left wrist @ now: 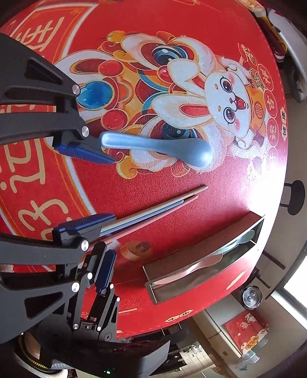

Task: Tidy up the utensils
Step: 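Grasp a beige chopstick with the left tool while the right tool holds the pink chopstick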

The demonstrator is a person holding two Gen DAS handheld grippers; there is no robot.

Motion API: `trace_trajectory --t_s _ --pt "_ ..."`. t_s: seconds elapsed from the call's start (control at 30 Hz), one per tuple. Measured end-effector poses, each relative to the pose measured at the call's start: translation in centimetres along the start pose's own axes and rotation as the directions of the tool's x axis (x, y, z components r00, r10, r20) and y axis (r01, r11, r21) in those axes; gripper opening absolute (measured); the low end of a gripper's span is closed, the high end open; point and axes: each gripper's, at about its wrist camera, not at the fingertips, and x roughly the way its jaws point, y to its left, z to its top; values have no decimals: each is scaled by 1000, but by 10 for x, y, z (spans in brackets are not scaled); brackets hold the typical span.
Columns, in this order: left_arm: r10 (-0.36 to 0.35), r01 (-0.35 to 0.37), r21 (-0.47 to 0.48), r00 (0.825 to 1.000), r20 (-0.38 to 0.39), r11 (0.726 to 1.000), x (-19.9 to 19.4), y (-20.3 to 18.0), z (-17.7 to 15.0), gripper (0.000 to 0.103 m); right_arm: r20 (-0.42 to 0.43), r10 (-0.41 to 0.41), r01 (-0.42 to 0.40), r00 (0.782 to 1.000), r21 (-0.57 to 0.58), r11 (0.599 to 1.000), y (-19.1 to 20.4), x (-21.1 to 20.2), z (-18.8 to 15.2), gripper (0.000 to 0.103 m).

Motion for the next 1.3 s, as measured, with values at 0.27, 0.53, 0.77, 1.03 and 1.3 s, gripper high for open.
trace_trajectory --t_s 0.27,0.53,0.77,1.03,1.3 --pt "-16 16 -17 1000 -26 1000 12 -3 1 42 2 -35 35 999 -32 999 3 5 0 7" --pt "-25 25 4 999 -40 1000 22 -15 7 35 11 -42 42 999 9 999 -4 5 4 7" --pt "-48 47 -7 996 -72 999 35 -23 11 24 14 -46 45 999 29 999 -9 2 4 7" --pt "2 1 36 996 -91 999 44 -38 11 24 17 -11 10 1000 83 997 -18 -1 -7 7" --pt "122 -114 134 991 -59 984 49 -61 8 27 23 -10 8 1000 94 996 -17 -1 -10 7"
